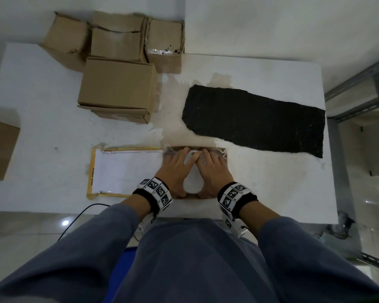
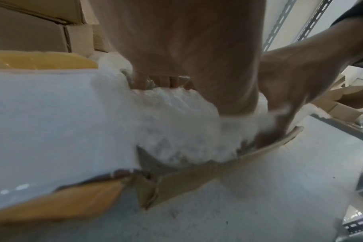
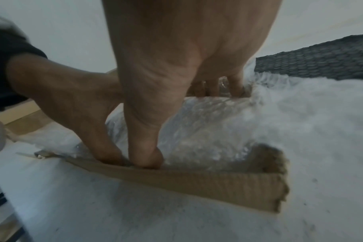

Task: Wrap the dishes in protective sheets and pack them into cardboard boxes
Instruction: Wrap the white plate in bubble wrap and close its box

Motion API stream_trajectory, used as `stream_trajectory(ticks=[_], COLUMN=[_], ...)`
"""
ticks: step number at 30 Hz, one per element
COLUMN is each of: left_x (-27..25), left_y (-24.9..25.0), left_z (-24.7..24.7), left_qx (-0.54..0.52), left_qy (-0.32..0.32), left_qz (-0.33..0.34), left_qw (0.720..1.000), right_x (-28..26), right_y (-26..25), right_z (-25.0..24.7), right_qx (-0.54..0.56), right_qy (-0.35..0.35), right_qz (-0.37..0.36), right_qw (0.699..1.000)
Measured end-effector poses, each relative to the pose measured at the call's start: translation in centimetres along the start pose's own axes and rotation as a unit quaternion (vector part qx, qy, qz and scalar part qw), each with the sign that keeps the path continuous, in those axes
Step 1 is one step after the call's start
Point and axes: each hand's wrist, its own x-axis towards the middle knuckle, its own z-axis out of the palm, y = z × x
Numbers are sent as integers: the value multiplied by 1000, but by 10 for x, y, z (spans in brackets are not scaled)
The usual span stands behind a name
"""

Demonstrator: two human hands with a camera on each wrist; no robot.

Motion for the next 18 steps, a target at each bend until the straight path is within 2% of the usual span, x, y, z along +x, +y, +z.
stream_trajectory(ticks=[5, 10, 18], left_x=[1, -1, -8], left_y=[8, 7, 6], left_z=[2, -5, -2], left_qx=[-4, -39, -68], left_qy=[14, 19, 32], left_qz=[-31, -30, -7], left_qw=[999, 999, 997], right_x=[7, 8, -10], right_y=[-8, -8, 2], right_z=[1, -2, 0], right_qx=[-32, -27, 95], right_qy=[-2, -4, 23], right_qz=[30, 30, 6], right_qw=[999, 999, 995])
